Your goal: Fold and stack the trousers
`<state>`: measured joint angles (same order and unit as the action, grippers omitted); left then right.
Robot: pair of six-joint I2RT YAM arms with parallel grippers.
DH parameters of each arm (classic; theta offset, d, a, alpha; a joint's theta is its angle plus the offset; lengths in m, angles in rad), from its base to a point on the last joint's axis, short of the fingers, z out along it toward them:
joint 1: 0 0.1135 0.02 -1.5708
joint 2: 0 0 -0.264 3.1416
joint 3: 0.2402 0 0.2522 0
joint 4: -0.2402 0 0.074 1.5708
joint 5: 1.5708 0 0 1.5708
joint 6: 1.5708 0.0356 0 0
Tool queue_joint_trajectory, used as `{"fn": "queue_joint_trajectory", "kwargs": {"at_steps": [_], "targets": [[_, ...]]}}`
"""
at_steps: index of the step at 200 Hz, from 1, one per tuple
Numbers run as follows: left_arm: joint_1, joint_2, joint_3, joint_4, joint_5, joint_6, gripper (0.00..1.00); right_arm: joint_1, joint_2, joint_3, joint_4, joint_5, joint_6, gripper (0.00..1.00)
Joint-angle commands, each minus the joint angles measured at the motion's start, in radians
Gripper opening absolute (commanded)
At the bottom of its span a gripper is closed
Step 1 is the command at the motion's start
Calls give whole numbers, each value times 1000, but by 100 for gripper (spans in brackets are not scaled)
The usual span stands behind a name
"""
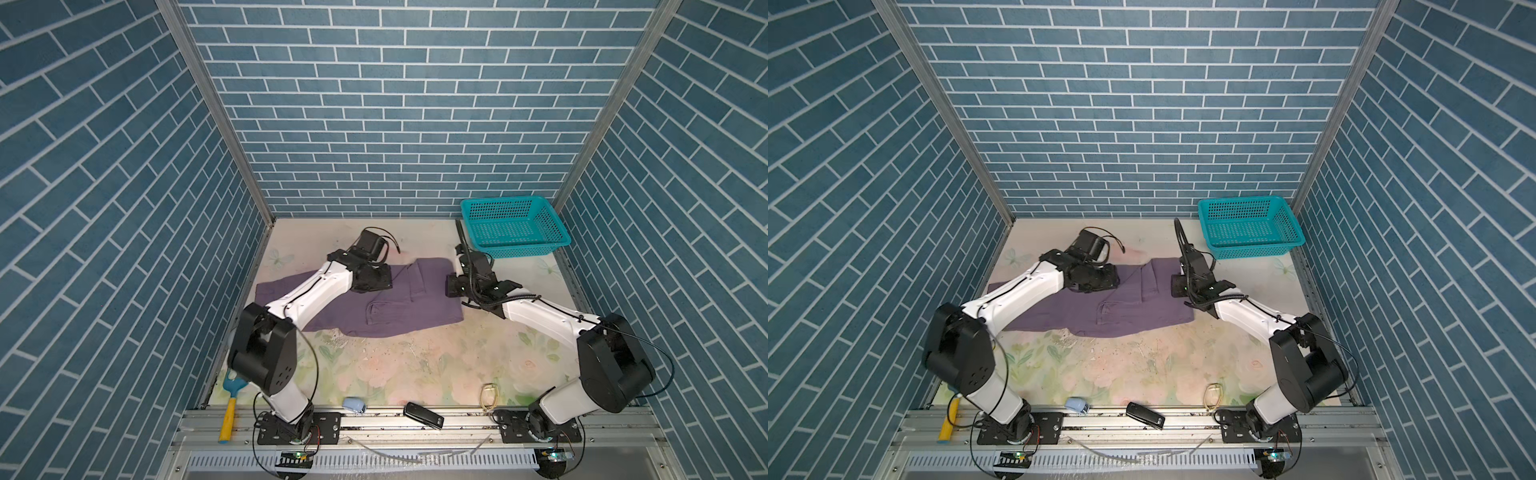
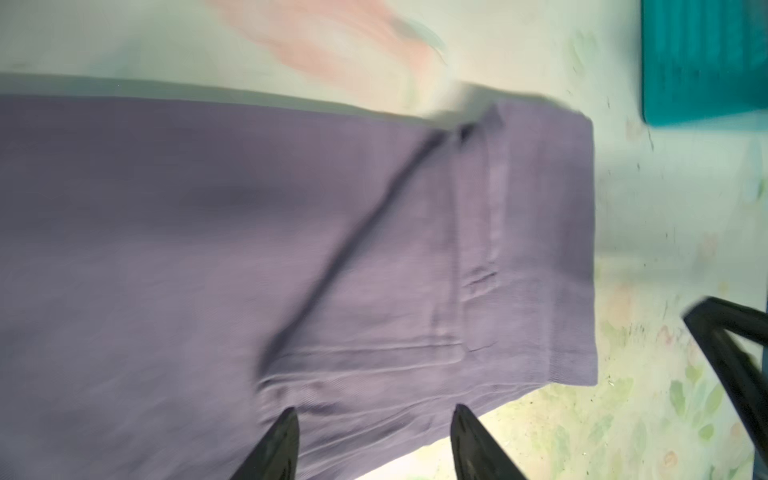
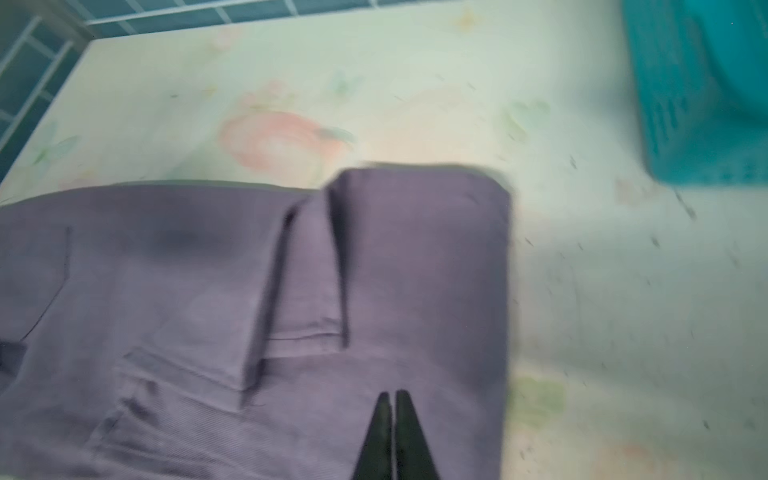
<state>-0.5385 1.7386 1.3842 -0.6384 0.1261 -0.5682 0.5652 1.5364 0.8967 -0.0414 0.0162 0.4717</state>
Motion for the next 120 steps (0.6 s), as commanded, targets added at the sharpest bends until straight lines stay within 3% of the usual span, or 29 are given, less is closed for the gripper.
{"fn": "queue_joint_trajectory", "kwargs": {"at_steps": [1, 43, 120], "targets": [[-64, 138, 132, -60, -25, 26, 59, -16, 37, -64, 63, -162, 143, 0], [-144, 361, 400, -182, -110, 57, 57, -50, 157, -66, 190, -279, 213, 0], [-186, 609, 627, -296, -203, 56, 57, -92, 327, -30, 341, -364, 312, 0]]}}
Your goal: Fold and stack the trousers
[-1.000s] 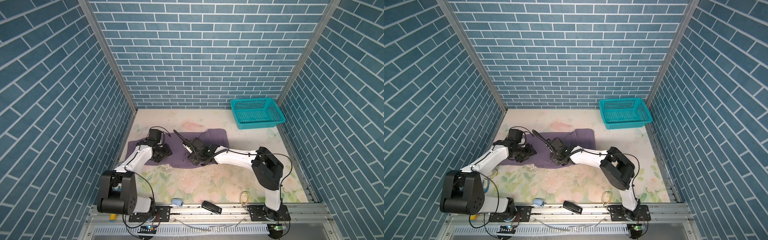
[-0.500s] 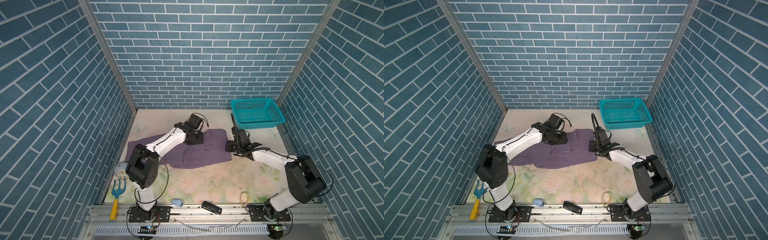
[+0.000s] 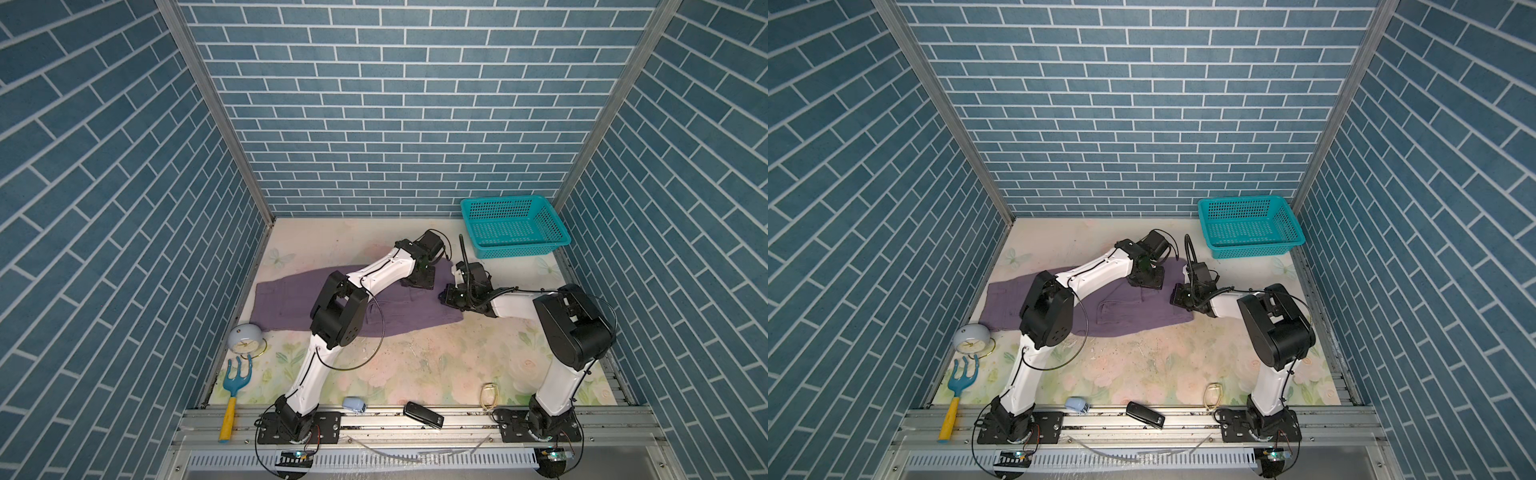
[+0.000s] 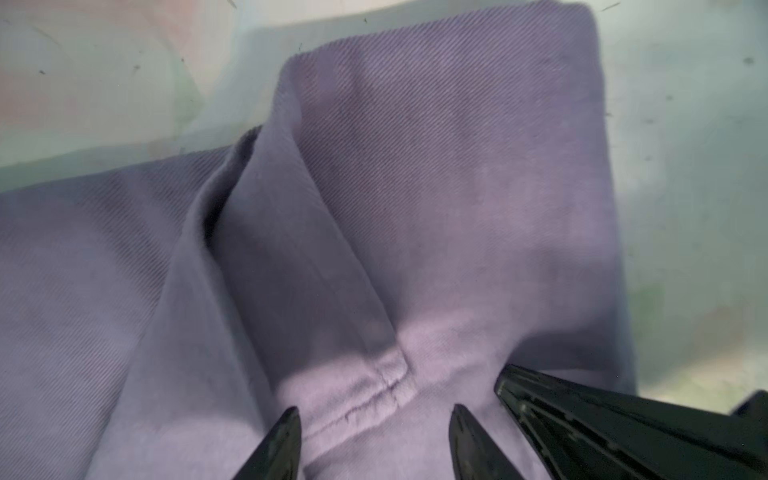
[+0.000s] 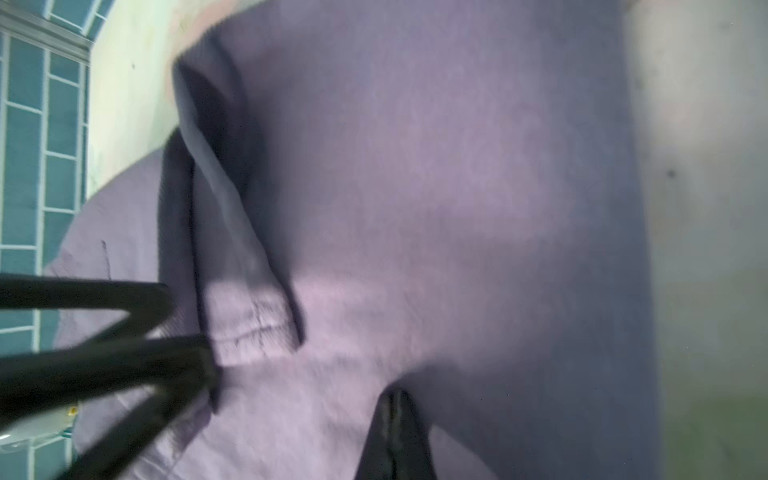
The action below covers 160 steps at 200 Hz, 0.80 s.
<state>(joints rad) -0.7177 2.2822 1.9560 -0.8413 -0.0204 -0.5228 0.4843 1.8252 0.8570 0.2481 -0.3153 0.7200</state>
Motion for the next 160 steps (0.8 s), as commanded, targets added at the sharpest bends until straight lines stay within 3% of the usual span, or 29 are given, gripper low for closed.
{"fn": "queue_joint_trajectory", "kwargs": {"at_steps": [1, 46, 52, 70, 86, 117, 129, 141, 160], "targets": [[-6, 68, 58, -95, -57, 11, 57, -12, 39, 8, 52, -33, 64, 0], [-6, 128, 99, -132, -96, 17, 54, -41, 27, -50, 68, -26, 68, 0], [-6, 134, 102, -136, -100, 22, 47, -44, 24, -60, 69, -22, 68, 0], [-5, 142, 114, -158, -123, 31, 12, -52, 15, -85, 75, -15, 75, 0], [16, 118, 104, -171, -141, 31, 0, -58, 7, -107, 89, -13, 82, 0], [133, -2, 24, -137, -111, 33, 2, -63, -8, -131, 83, 2, 86, 0], [203, -51, -2, -123, -77, 33, 17, -65, -13, -139, 82, 7, 88, 0], [285, -100, -34, -100, -19, 27, 46, -67, -19, -143, 82, 10, 89, 0], [411, -191, -113, -26, 73, -3, 56, -68, -26, -151, 80, 10, 91, 0]]}}
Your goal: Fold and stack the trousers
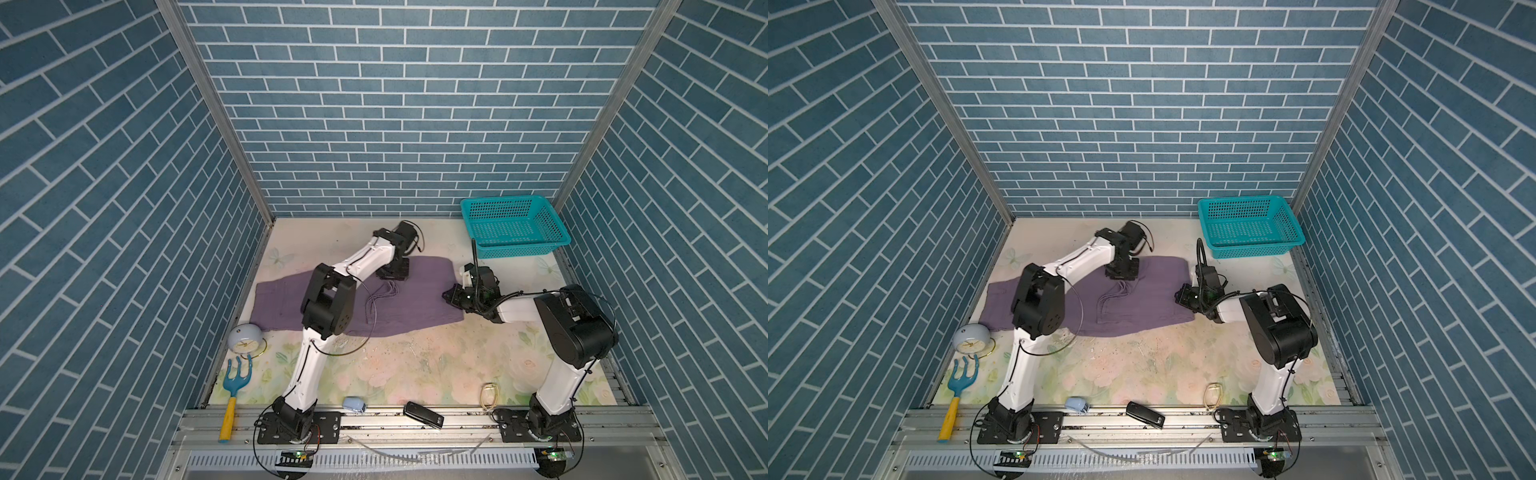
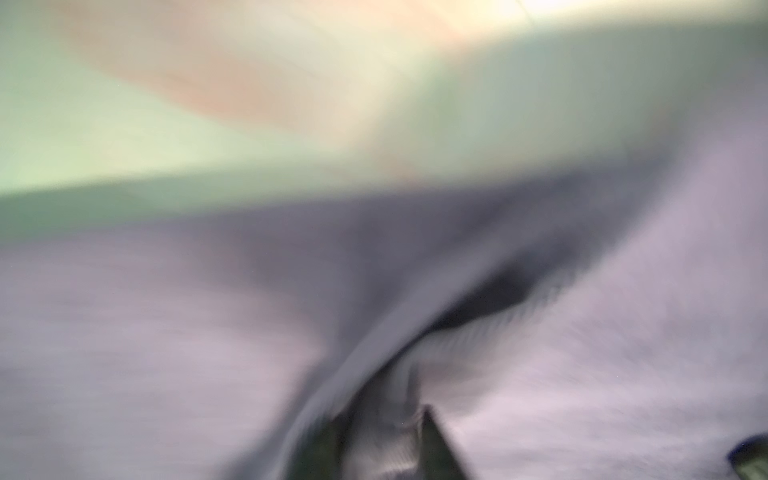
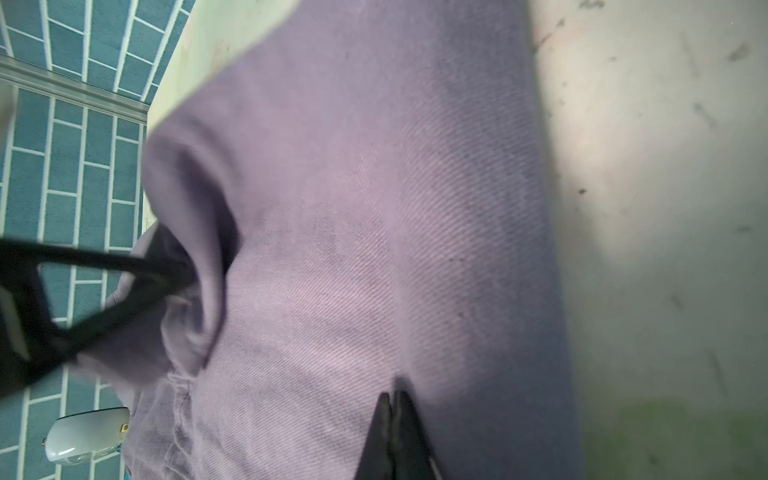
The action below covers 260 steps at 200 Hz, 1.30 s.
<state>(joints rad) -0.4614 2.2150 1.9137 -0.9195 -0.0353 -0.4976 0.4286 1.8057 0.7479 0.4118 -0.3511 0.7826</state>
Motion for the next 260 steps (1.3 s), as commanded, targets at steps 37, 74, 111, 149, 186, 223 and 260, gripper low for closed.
{"fn": "queue_joint_trajectory", "kwargs": {"at_steps": [37, 74, 111, 149, 186, 223, 260], "targets": [[270, -300, -250, 165, 153, -55, 62, -13, -24, -60, -81, 49, 41, 0], [229, -385, -435, 246, 255, -44, 60, -11, -38, -48, -93, 43, 43, 0], [119, -381, -566, 329, 276, -35, 61, -2, -78, -13, -120, 35, 31, 0], [93, -308, -587, 391, 292, -55, 61, 40, -122, 40, -217, 46, -30, 0], [84, -267, -591, 431, 322, -73, 51, 92, -140, 70, -300, 110, -79, 0], [81, -267, -594, 414, 301, -68, 10, 180, -168, 115, -388, 243, -155, 0], [83, -313, -574, 366, 300, -83, 0, 340, -171, 216, -482, 407, -333, 0]]}}
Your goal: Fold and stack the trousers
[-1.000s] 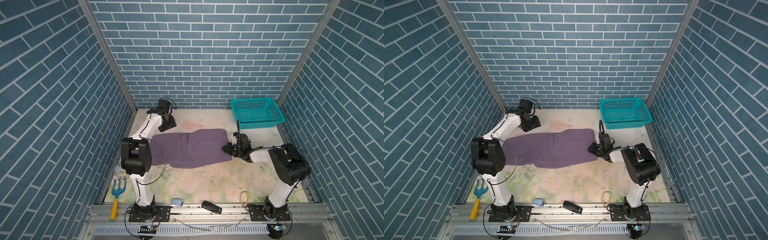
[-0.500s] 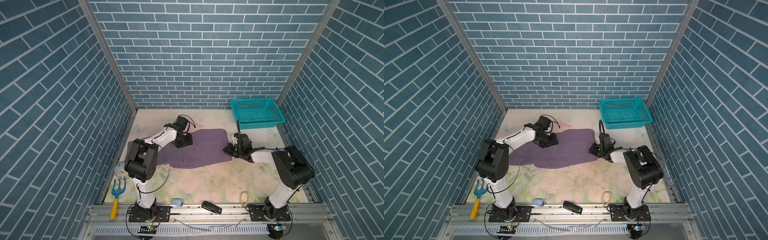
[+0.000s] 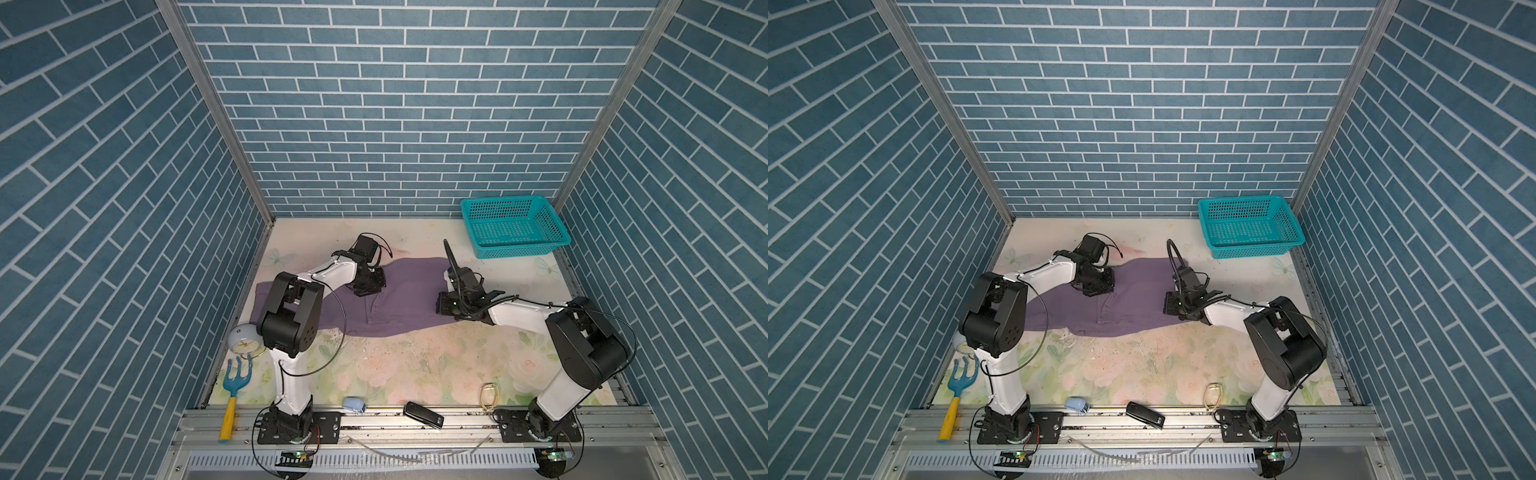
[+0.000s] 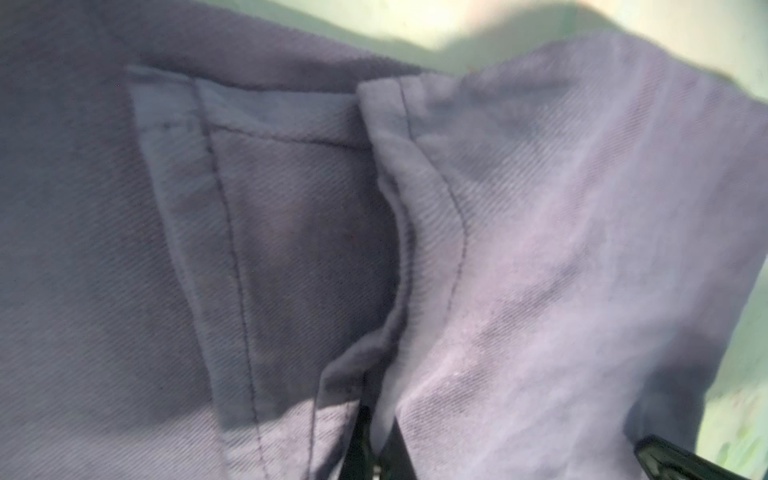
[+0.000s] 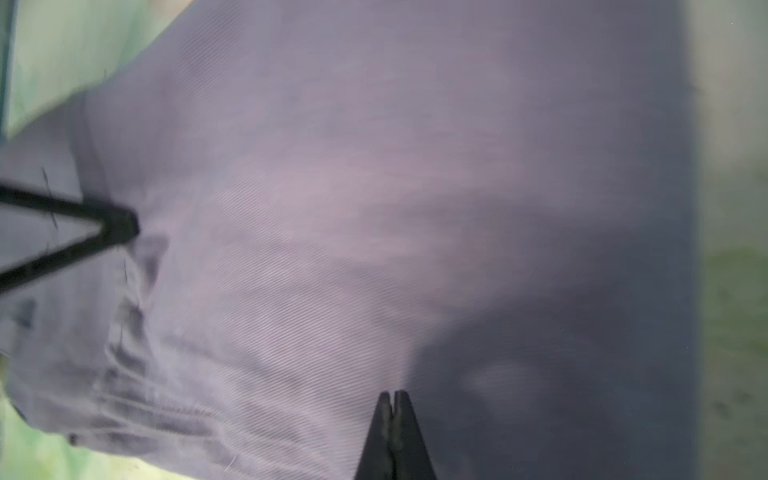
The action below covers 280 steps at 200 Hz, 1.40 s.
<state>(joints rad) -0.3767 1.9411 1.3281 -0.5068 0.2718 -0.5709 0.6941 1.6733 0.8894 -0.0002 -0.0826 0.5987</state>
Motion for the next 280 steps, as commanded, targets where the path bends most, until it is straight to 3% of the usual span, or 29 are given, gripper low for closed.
{"fn": "queue_joint_trajectory", "kwargs": {"at_steps": [1, 92, 101, 109, 119, 123, 150, 187, 265, 280], "targets": [[-3, -40, 11, -49, -7, -9, 0, 76, -39, 75, -69, 139, -150, 0], [0, -207, -38, -210, -57, -38, 0, 111, -61, 49, -11, 162, -148, 0], [1, -203, -52, -208, -68, -37, 5, 111, -62, 48, -8, 159, -149, 0], [4, -193, -64, -207, -71, -36, 17, 112, -60, 48, -6, 159, -149, 0], [10, -179, -77, -204, -62, -40, 48, 112, -57, 48, -7, 157, -149, 0], [10, -173, -84, -205, -60, -40, 56, 113, -55, 48, -7, 155, -149, 0], [11, -185, -147, -188, -56, -44, 62, 113, -60, 43, -6, 157, -148, 0], [2, -258, -248, -126, 3, -55, 58, 113, -42, 45, -6, 153, -152, 0], [-14, -283, -256, -89, 32, -90, 27, 113, -16, 55, 0, 135, -141, 0], [-21, -269, -247, -87, 19, -91, 27, 113, -16, 50, -1, 136, -140, 0]]}}
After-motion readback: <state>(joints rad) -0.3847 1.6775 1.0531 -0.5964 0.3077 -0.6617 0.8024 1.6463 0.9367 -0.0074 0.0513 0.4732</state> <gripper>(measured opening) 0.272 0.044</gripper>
